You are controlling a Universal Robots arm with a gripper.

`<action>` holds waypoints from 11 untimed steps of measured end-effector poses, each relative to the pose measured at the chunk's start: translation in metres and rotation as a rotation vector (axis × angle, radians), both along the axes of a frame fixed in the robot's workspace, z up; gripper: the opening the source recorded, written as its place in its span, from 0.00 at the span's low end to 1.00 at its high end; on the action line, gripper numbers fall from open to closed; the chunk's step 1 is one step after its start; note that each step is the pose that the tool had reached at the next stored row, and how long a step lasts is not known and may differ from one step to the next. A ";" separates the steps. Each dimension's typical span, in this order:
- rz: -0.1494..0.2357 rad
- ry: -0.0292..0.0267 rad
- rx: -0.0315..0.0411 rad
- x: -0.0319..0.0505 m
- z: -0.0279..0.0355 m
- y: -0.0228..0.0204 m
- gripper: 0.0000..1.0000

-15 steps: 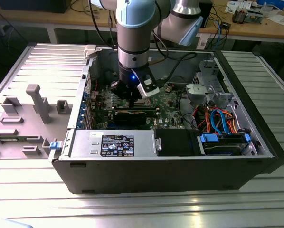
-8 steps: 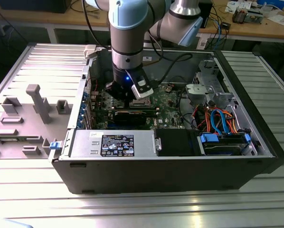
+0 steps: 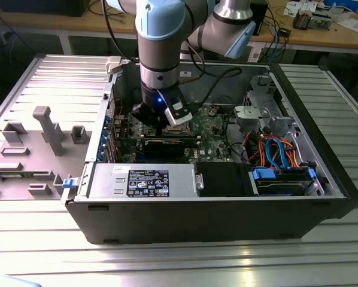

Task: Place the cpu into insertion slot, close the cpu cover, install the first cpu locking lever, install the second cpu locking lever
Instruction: 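Install the second cpu locking lever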

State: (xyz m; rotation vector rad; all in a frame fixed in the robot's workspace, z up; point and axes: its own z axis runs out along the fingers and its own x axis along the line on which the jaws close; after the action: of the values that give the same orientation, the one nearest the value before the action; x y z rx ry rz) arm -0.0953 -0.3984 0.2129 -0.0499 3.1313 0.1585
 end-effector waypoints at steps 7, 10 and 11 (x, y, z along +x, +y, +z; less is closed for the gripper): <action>0.000 0.0001 -0.0009 0.0001 0.0069 -0.0011 0.11; 0.000 0.0001 0.0002 0.0001 0.0069 -0.0037 0.11; 0.000 0.0001 0.0020 0.0001 0.0067 -0.0046 0.11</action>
State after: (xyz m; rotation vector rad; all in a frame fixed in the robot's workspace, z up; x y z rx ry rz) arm -0.0952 -0.4030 0.2196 -0.0492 3.1312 0.1617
